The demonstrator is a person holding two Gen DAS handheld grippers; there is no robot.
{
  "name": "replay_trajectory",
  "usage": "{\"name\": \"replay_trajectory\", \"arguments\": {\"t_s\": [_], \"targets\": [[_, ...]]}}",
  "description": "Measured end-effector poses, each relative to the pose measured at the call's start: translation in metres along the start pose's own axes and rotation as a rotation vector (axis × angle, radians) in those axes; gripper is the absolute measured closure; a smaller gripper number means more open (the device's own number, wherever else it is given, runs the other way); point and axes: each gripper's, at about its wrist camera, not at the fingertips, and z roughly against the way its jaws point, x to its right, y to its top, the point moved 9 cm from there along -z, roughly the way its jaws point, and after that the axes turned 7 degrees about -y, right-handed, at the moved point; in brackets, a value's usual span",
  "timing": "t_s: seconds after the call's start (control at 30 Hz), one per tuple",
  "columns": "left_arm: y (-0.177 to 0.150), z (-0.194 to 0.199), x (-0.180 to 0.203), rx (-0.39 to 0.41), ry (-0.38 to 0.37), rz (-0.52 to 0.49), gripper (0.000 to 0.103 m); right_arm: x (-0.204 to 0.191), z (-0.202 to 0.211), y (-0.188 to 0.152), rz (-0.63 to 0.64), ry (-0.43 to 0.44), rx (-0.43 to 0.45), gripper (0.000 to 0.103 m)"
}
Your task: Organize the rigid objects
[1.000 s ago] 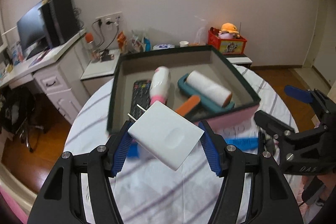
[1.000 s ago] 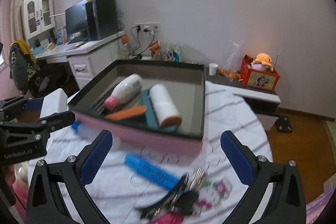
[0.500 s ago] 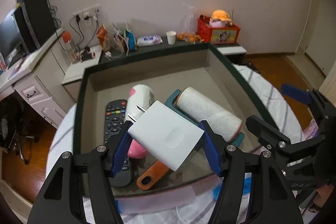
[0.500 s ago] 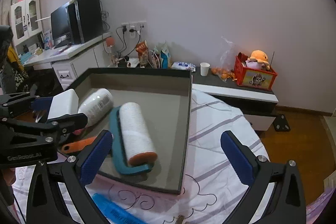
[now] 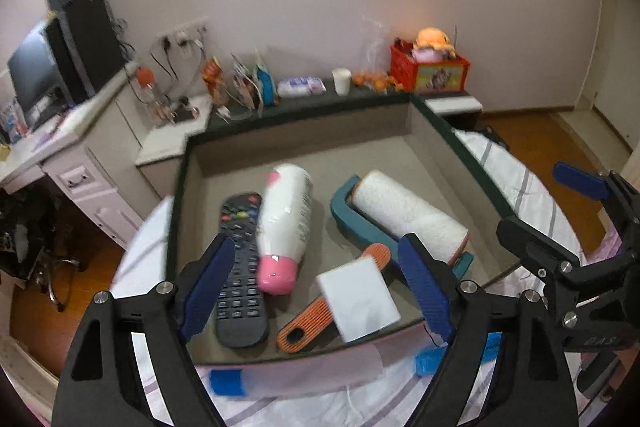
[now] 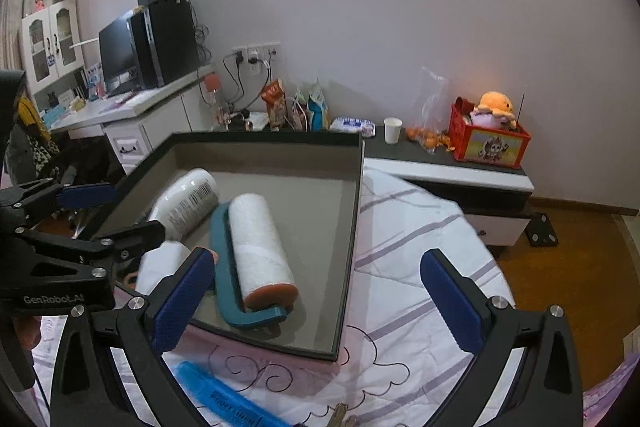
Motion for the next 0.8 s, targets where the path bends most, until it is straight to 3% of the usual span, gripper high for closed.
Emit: {"name": "replay_trajectory", "arguments": {"t_s": [0.13,0.43,0.8], "targets": [[0.009,0.047,-0.004,0.106,0.030,0.004,0.004,-0.003,0.032,0.012,-0.002,0.015,0.051,0.000],[0.019,0.156,0.012,0.292,0.092,-0.046,0.001,-0.020,0.130,0.048,0.011,0.040,0.211,0.000],[0.000,0.243,0.025,0.390,0.115,-0.072,0.000,-0.028,0.211,0.048,0.008,0.014,0.304,0.000]]}}
